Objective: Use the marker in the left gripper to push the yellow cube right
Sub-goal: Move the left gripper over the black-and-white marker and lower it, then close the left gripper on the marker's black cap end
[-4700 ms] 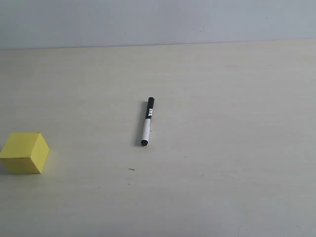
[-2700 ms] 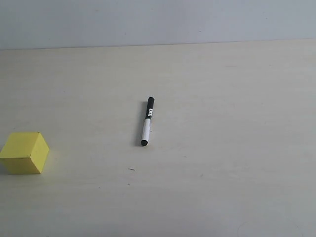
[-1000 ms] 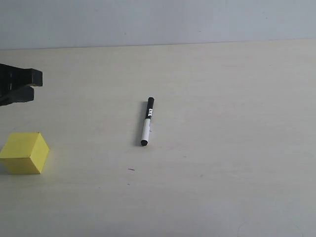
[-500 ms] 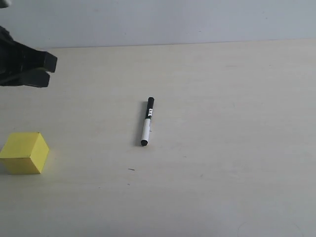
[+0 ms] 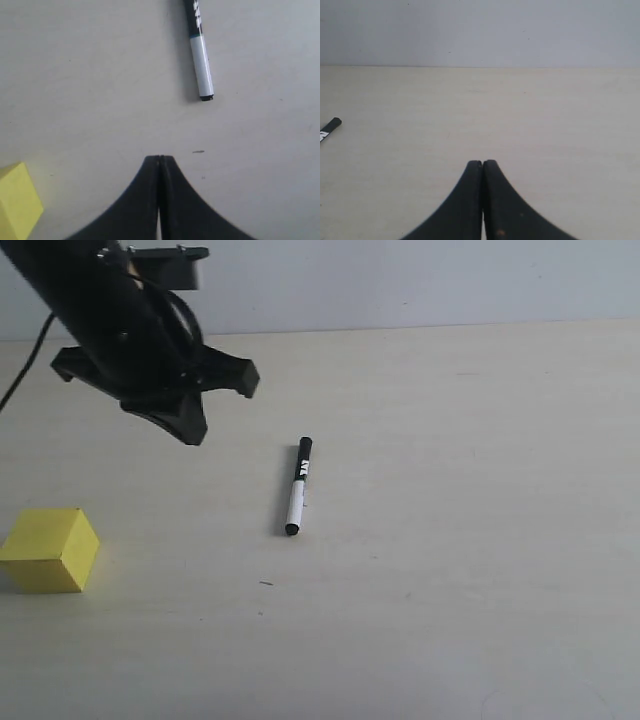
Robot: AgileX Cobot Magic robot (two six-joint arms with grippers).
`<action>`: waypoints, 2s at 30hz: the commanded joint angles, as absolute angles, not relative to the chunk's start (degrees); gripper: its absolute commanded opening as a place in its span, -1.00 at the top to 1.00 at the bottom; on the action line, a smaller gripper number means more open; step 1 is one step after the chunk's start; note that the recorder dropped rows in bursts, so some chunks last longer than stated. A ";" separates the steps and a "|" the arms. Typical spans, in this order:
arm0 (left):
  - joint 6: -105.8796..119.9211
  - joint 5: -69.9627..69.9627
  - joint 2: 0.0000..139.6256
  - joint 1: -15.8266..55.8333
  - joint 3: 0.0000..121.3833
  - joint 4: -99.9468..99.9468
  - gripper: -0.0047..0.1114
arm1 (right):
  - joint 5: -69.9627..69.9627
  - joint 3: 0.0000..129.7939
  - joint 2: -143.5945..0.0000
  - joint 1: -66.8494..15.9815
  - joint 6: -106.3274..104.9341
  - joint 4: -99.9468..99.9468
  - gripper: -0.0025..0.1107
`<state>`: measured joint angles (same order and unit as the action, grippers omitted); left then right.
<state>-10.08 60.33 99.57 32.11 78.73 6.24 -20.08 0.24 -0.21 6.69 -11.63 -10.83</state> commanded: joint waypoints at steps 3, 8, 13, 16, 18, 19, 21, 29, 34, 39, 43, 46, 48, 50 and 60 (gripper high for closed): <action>-16.97 63.40 108.47 39.36 89.46 1.38 0.92 | -19.81 0.00 0.00 7.03 -11.69 -10.99 0.96; -16.97 66.31 115.55 41.74 96.86 0.68 0.92 | -19.81 0.00 0.00 7.03 -11.69 -10.99 0.96; -18.47 67.34 120.29 41.61 100.61 0.57 0.84 | -19.81 0.00 0.00 7.03 -11.69 -10.99 0.96; -18.47 66.03 121.78 41.61 100.62 0.48 0.54 | -19.81 0.00 0.00 7.03 -11.69 -10.99 0.96; -18.47 66.03 122.80 41.61 100.62 0.48 0.27 | -19.81 0.00 0.00 7.03 -11.69 -10.99 0.96; -18.47 66.03 123.28 41.61 100.62 0.48 0.18 | -19.41 0.00 0.00 7.03 -11.69 -10.99 0.96; -18.47 65.33 124.07 41.61 100.62 0.35 0.01 | -19.06 0.00 0.00 7.03 -11.69 -10.99 0.96; -18.47 60.45 126.63 41.61 100.62 0.00 -0.03 | -19.24 0.00 0.00 7.03 -11.69 -10.99 0.96; -17.97 60.68 128.65 41.61 100.62 0.00 -0.03 | -19.32 0.00 0.00 7.03 -11.69 -10.99 0.96; -18.50 60.22 129.68 41.61 100.62 -2.77 -0.03 | -19.32 0.00 0.00 7.03 -11.69 -10.99 0.96; -20.09 60.22 130.13 41.61 100.62 -3.90 -0.03 | -19.32 0.00 0.00 7.03 -11.69 -10.99 0.96; -20.06 60.12 130.62 41.61 100.62 -3.90 -0.03 | -19.32 0.00 0.00 7.03 -11.69 -10.99 0.96; -20.63 60.24 131.06 41.61 100.62 -3.90 -0.03 | -19.32 0.00 0.00 7.03 -11.69 -10.99 0.96; -21.84 60.39 131.41 41.61 100.62 -3.90 -0.03 | -19.32 0.00 0.00 7.03 -11.69 -10.99 0.96; -22.32 60.27 132.70 41.61 100.62 -3.77 0.06 | -19.32 0.00 0.00 7.03 -11.69 -10.99 0.96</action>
